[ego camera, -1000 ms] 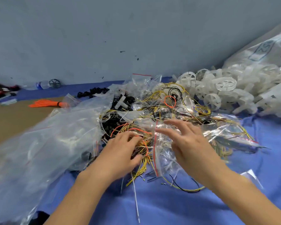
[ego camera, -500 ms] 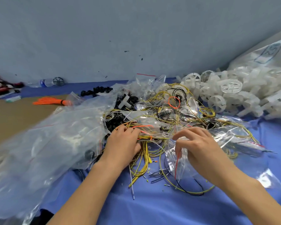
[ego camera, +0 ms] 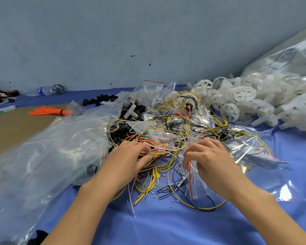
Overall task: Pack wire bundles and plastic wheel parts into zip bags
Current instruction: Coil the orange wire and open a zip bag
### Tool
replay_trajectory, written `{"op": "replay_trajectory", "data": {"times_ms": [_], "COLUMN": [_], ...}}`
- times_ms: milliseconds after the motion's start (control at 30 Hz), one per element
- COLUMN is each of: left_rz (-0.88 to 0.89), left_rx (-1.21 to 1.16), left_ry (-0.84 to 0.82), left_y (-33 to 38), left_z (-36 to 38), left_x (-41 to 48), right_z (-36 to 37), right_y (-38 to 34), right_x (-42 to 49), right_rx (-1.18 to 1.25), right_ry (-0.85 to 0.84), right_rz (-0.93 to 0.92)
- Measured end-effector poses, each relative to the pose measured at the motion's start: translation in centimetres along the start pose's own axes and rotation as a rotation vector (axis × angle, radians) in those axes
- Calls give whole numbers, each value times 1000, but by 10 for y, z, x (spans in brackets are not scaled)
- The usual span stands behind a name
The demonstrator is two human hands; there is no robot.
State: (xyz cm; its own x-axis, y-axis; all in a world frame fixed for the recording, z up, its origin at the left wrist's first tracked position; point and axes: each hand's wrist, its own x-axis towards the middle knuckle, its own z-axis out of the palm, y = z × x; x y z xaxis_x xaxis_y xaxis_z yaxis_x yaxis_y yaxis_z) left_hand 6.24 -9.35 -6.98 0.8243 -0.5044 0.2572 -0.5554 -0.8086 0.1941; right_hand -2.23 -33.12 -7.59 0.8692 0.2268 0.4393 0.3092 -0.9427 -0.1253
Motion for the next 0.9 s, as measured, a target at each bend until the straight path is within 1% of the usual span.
{"op": "replay_trajectory", "data": {"times_ms": [100,200,267,400,467,533,633,733,800,900], "left_rz": [34,176,189,66,62,77,82,79,67,53], "left_rx": [-10,9,105,211,218,196,98,-81,-211,-400], "left_ry": [130,213,194,72,82,126,195,238,226,155], "left_y": [2,9,8,-5,-9,-9,-6,-4,-4,-3], "left_z": [-4,-1,4,13,12,9,7,3,0,-2], "left_x": [-1,-1,-1,2,4,6,5,6,8,9], "right_z": [-1,-2,-2,-3,-3,-3,-3,-2,-3,-2], "right_y": [-1,-2,-4,-3,-2,-1,0,-2,-8,-24], "right_x": [-1,-1,-1,-1,-1,-1,0,5,12,26], "right_rx": [21,39,38,44,50,60,77,151,193,152], "right_ry": [27,62,62,50,41,39,48,87,119,121], "right_rz": [21,51,55,52,58,61,68,90,103,85]}}
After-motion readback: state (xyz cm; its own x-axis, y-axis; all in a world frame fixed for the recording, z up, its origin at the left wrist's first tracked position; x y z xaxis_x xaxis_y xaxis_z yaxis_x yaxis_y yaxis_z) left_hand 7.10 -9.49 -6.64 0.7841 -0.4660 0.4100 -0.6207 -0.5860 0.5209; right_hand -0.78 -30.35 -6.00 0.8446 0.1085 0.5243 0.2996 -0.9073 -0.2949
